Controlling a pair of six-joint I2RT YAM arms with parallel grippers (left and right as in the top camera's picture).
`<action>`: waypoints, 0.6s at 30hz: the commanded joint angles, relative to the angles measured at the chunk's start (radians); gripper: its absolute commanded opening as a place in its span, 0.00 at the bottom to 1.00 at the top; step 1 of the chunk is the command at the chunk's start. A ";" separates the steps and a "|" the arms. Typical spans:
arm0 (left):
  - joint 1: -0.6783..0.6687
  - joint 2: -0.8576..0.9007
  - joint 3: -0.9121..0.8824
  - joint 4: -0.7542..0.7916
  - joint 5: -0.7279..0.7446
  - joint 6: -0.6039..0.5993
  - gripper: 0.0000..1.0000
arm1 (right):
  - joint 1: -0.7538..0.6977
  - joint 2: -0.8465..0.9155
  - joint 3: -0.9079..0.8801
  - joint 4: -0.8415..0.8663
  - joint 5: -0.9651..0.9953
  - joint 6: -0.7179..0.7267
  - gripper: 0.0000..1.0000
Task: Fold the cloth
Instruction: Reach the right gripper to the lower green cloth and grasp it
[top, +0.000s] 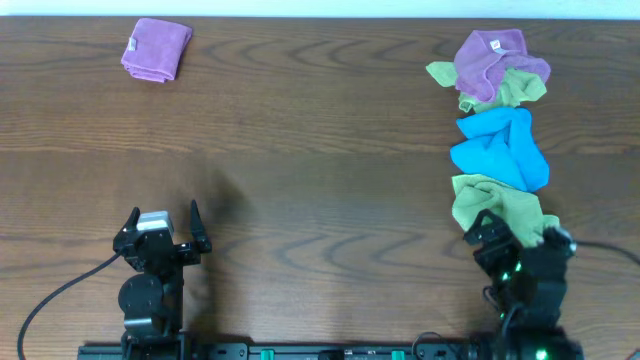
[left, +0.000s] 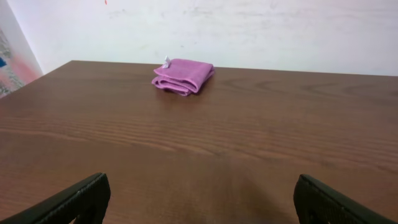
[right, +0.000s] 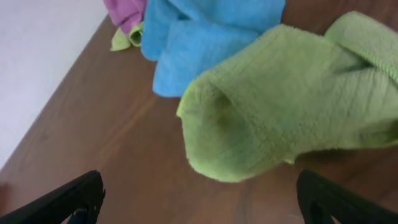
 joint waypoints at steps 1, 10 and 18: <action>0.004 -0.002 -0.031 -0.027 -0.018 0.017 0.95 | -0.029 0.181 0.172 -0.058 -0.028 -0.119 0.99; 0.004 -0.002 -0.031 -0.027 -0.018 0.017 0.95 | -0.054 0.863 0.551 -0.476 0.002 -0.248 0.99; 0.004 -0.002 -0.031 -0.027 -0.018 0.018 0.95 | -0.054 1.102 0.578 -0.468 0.092 -0.248 0.96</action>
